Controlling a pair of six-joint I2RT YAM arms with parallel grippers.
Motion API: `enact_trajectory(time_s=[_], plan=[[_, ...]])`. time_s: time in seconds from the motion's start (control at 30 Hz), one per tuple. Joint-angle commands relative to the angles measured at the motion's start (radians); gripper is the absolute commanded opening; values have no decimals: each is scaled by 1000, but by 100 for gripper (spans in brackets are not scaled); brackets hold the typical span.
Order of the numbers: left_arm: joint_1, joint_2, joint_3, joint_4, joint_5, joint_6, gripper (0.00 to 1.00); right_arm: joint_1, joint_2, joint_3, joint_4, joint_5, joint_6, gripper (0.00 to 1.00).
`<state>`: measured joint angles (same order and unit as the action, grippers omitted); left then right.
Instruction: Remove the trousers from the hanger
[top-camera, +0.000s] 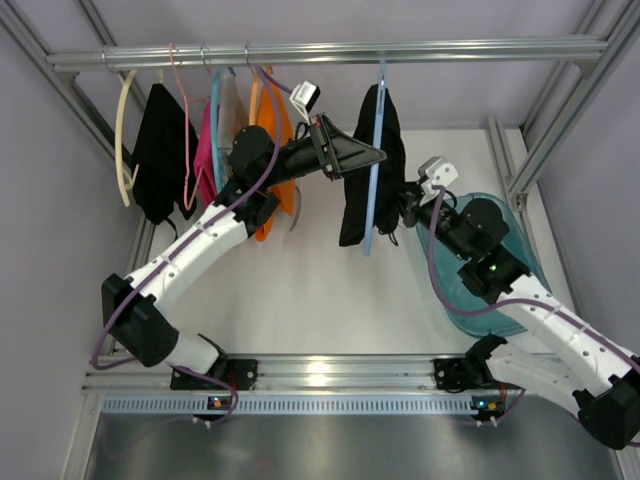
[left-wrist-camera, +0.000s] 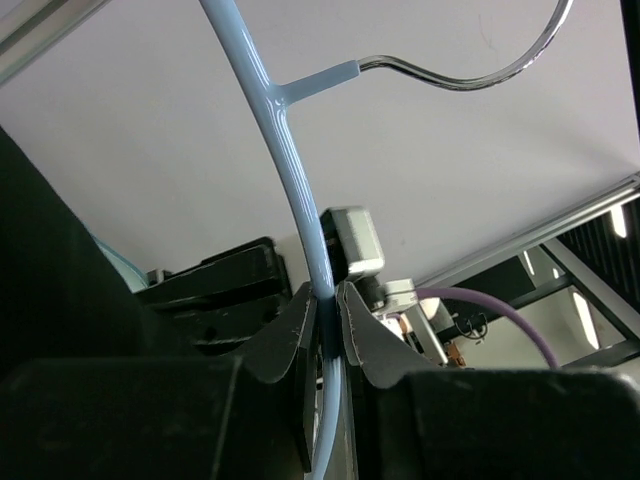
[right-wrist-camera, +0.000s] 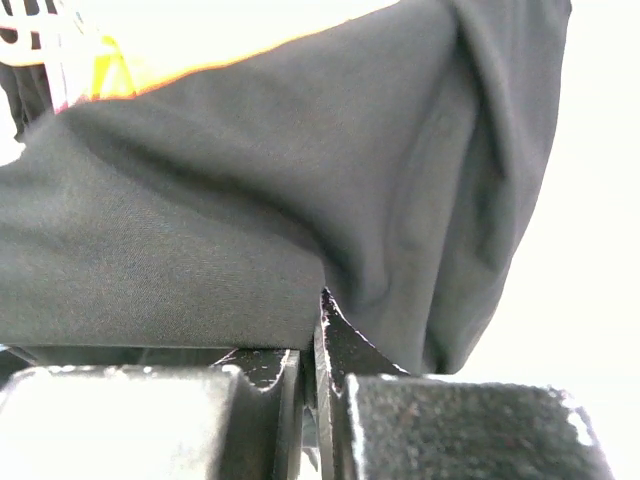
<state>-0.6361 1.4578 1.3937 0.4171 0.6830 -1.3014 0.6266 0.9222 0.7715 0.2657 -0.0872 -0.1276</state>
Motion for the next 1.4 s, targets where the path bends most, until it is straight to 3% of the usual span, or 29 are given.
enact_trajectory(time_s=[0.0, 0.57, 1.07, 1.37], plan=[[-4, -60, -7, 124, -2, 53, 0, 8, -51, 104, -25, 15, 9, 0], [-2, -126, -304, 112, -45, 166, 0, -33, -200, 351, -229, 59, 66, 0], [-2, -134, -397, 103, -48, 220, 0, -197, -269, 457, -263, 173, 105, 0], [-2, -146, -407, 103, -40, 252, 0, -352, -384, 433, -385, 271, 60, 0]])
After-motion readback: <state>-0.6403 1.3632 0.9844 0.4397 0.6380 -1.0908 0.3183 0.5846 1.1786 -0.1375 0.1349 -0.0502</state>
